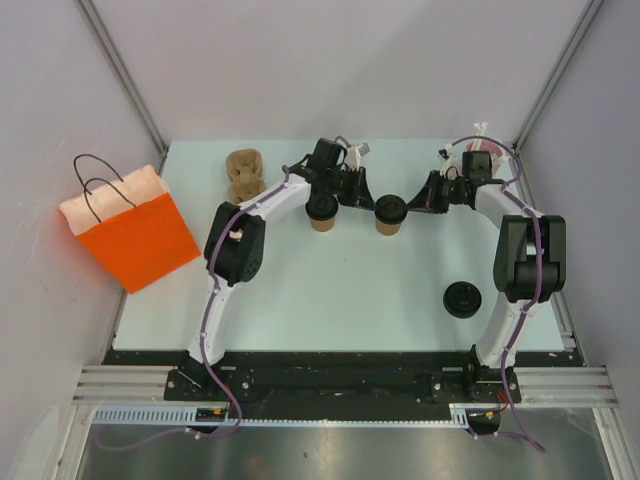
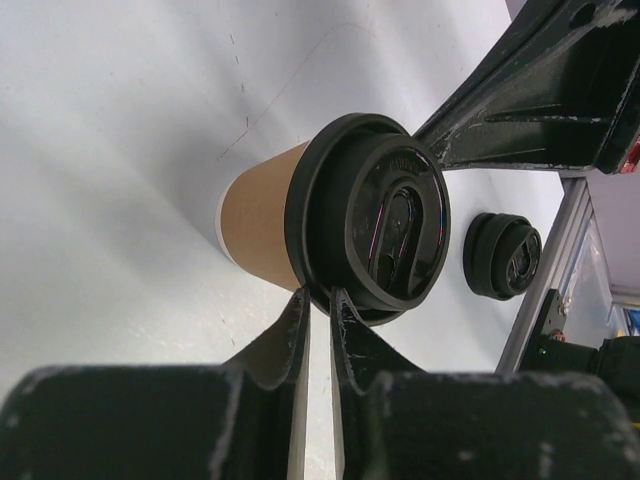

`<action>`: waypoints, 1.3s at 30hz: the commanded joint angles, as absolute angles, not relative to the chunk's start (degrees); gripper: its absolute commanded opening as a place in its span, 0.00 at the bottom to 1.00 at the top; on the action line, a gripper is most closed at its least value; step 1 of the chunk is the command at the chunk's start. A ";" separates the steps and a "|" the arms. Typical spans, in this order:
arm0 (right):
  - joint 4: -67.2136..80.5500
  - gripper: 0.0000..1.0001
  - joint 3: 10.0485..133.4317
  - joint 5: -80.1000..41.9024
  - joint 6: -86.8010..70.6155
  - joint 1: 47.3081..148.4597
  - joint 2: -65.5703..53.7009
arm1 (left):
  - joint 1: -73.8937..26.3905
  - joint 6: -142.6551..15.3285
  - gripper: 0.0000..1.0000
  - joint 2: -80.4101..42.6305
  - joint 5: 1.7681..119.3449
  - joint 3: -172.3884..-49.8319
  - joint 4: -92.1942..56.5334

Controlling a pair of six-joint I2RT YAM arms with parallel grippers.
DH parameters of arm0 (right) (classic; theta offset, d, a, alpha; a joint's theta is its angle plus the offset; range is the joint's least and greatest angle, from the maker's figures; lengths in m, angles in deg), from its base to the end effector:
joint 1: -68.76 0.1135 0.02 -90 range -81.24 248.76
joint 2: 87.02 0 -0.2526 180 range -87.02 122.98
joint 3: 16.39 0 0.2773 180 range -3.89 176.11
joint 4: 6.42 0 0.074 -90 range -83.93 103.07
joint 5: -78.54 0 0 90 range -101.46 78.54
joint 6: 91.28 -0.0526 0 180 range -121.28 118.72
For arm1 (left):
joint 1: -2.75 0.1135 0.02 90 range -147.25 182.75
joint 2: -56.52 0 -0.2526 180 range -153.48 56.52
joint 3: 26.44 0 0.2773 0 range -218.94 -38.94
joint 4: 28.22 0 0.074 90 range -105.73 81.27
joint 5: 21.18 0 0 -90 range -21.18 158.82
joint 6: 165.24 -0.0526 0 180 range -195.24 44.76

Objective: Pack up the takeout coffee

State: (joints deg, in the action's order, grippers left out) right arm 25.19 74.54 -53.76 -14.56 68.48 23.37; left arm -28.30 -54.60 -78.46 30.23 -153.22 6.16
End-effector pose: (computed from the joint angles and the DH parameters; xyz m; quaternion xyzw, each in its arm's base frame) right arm 0.4406 0.0332 0.1701 -0.0156 0.8874 0.3732 0.2703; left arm 0.4609 -0.3158 0.1747 0.2107 0.8485 -0.4377 0.2097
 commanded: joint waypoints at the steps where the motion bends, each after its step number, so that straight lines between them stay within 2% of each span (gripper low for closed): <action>1: 28.49 0.00 69.06 -50.57 -13.41 70.25 26.63 | -29.07 -56.17 0.09 -81.56 35.50 -145.91 11.78; 7: 28.40 0.00 67.47 -48.64 -13.49 70.69 26.36 | -29.95 -55.99 0.04 -81.04 35.41 -142.92 11.43; 16: 25.24 0.00 67.65 -51.26 -11.30 73.41 24.60 | -30.47 -57.14 0.05 -75.33 32.79 -141.60 11.34; 26: 26.02 0.00 68.79 -51.89 -9.36 78.34 25.22 | -31.00 -56.17 0.07 -67.77 30.58 -130.44 10.99; 35: 27.42 0.02 70.89 -49.96 -9.72 78.87 23.03 | -29.77 -56.43 0.12 -66.27 31.38 -134.56 10.73; 39: 28.57 0.07 72.22 -48.20 -9.54 78.16 20.92 | -29.68 -57.05 0.13 -64.60 31.03 -134.66 10.64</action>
State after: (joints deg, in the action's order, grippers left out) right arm 19.33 72.05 -52.14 -11.12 77.75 21.82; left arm -30.35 -55.74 -67.58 30.82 -132.00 11.65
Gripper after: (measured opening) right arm 0.053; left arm 0.121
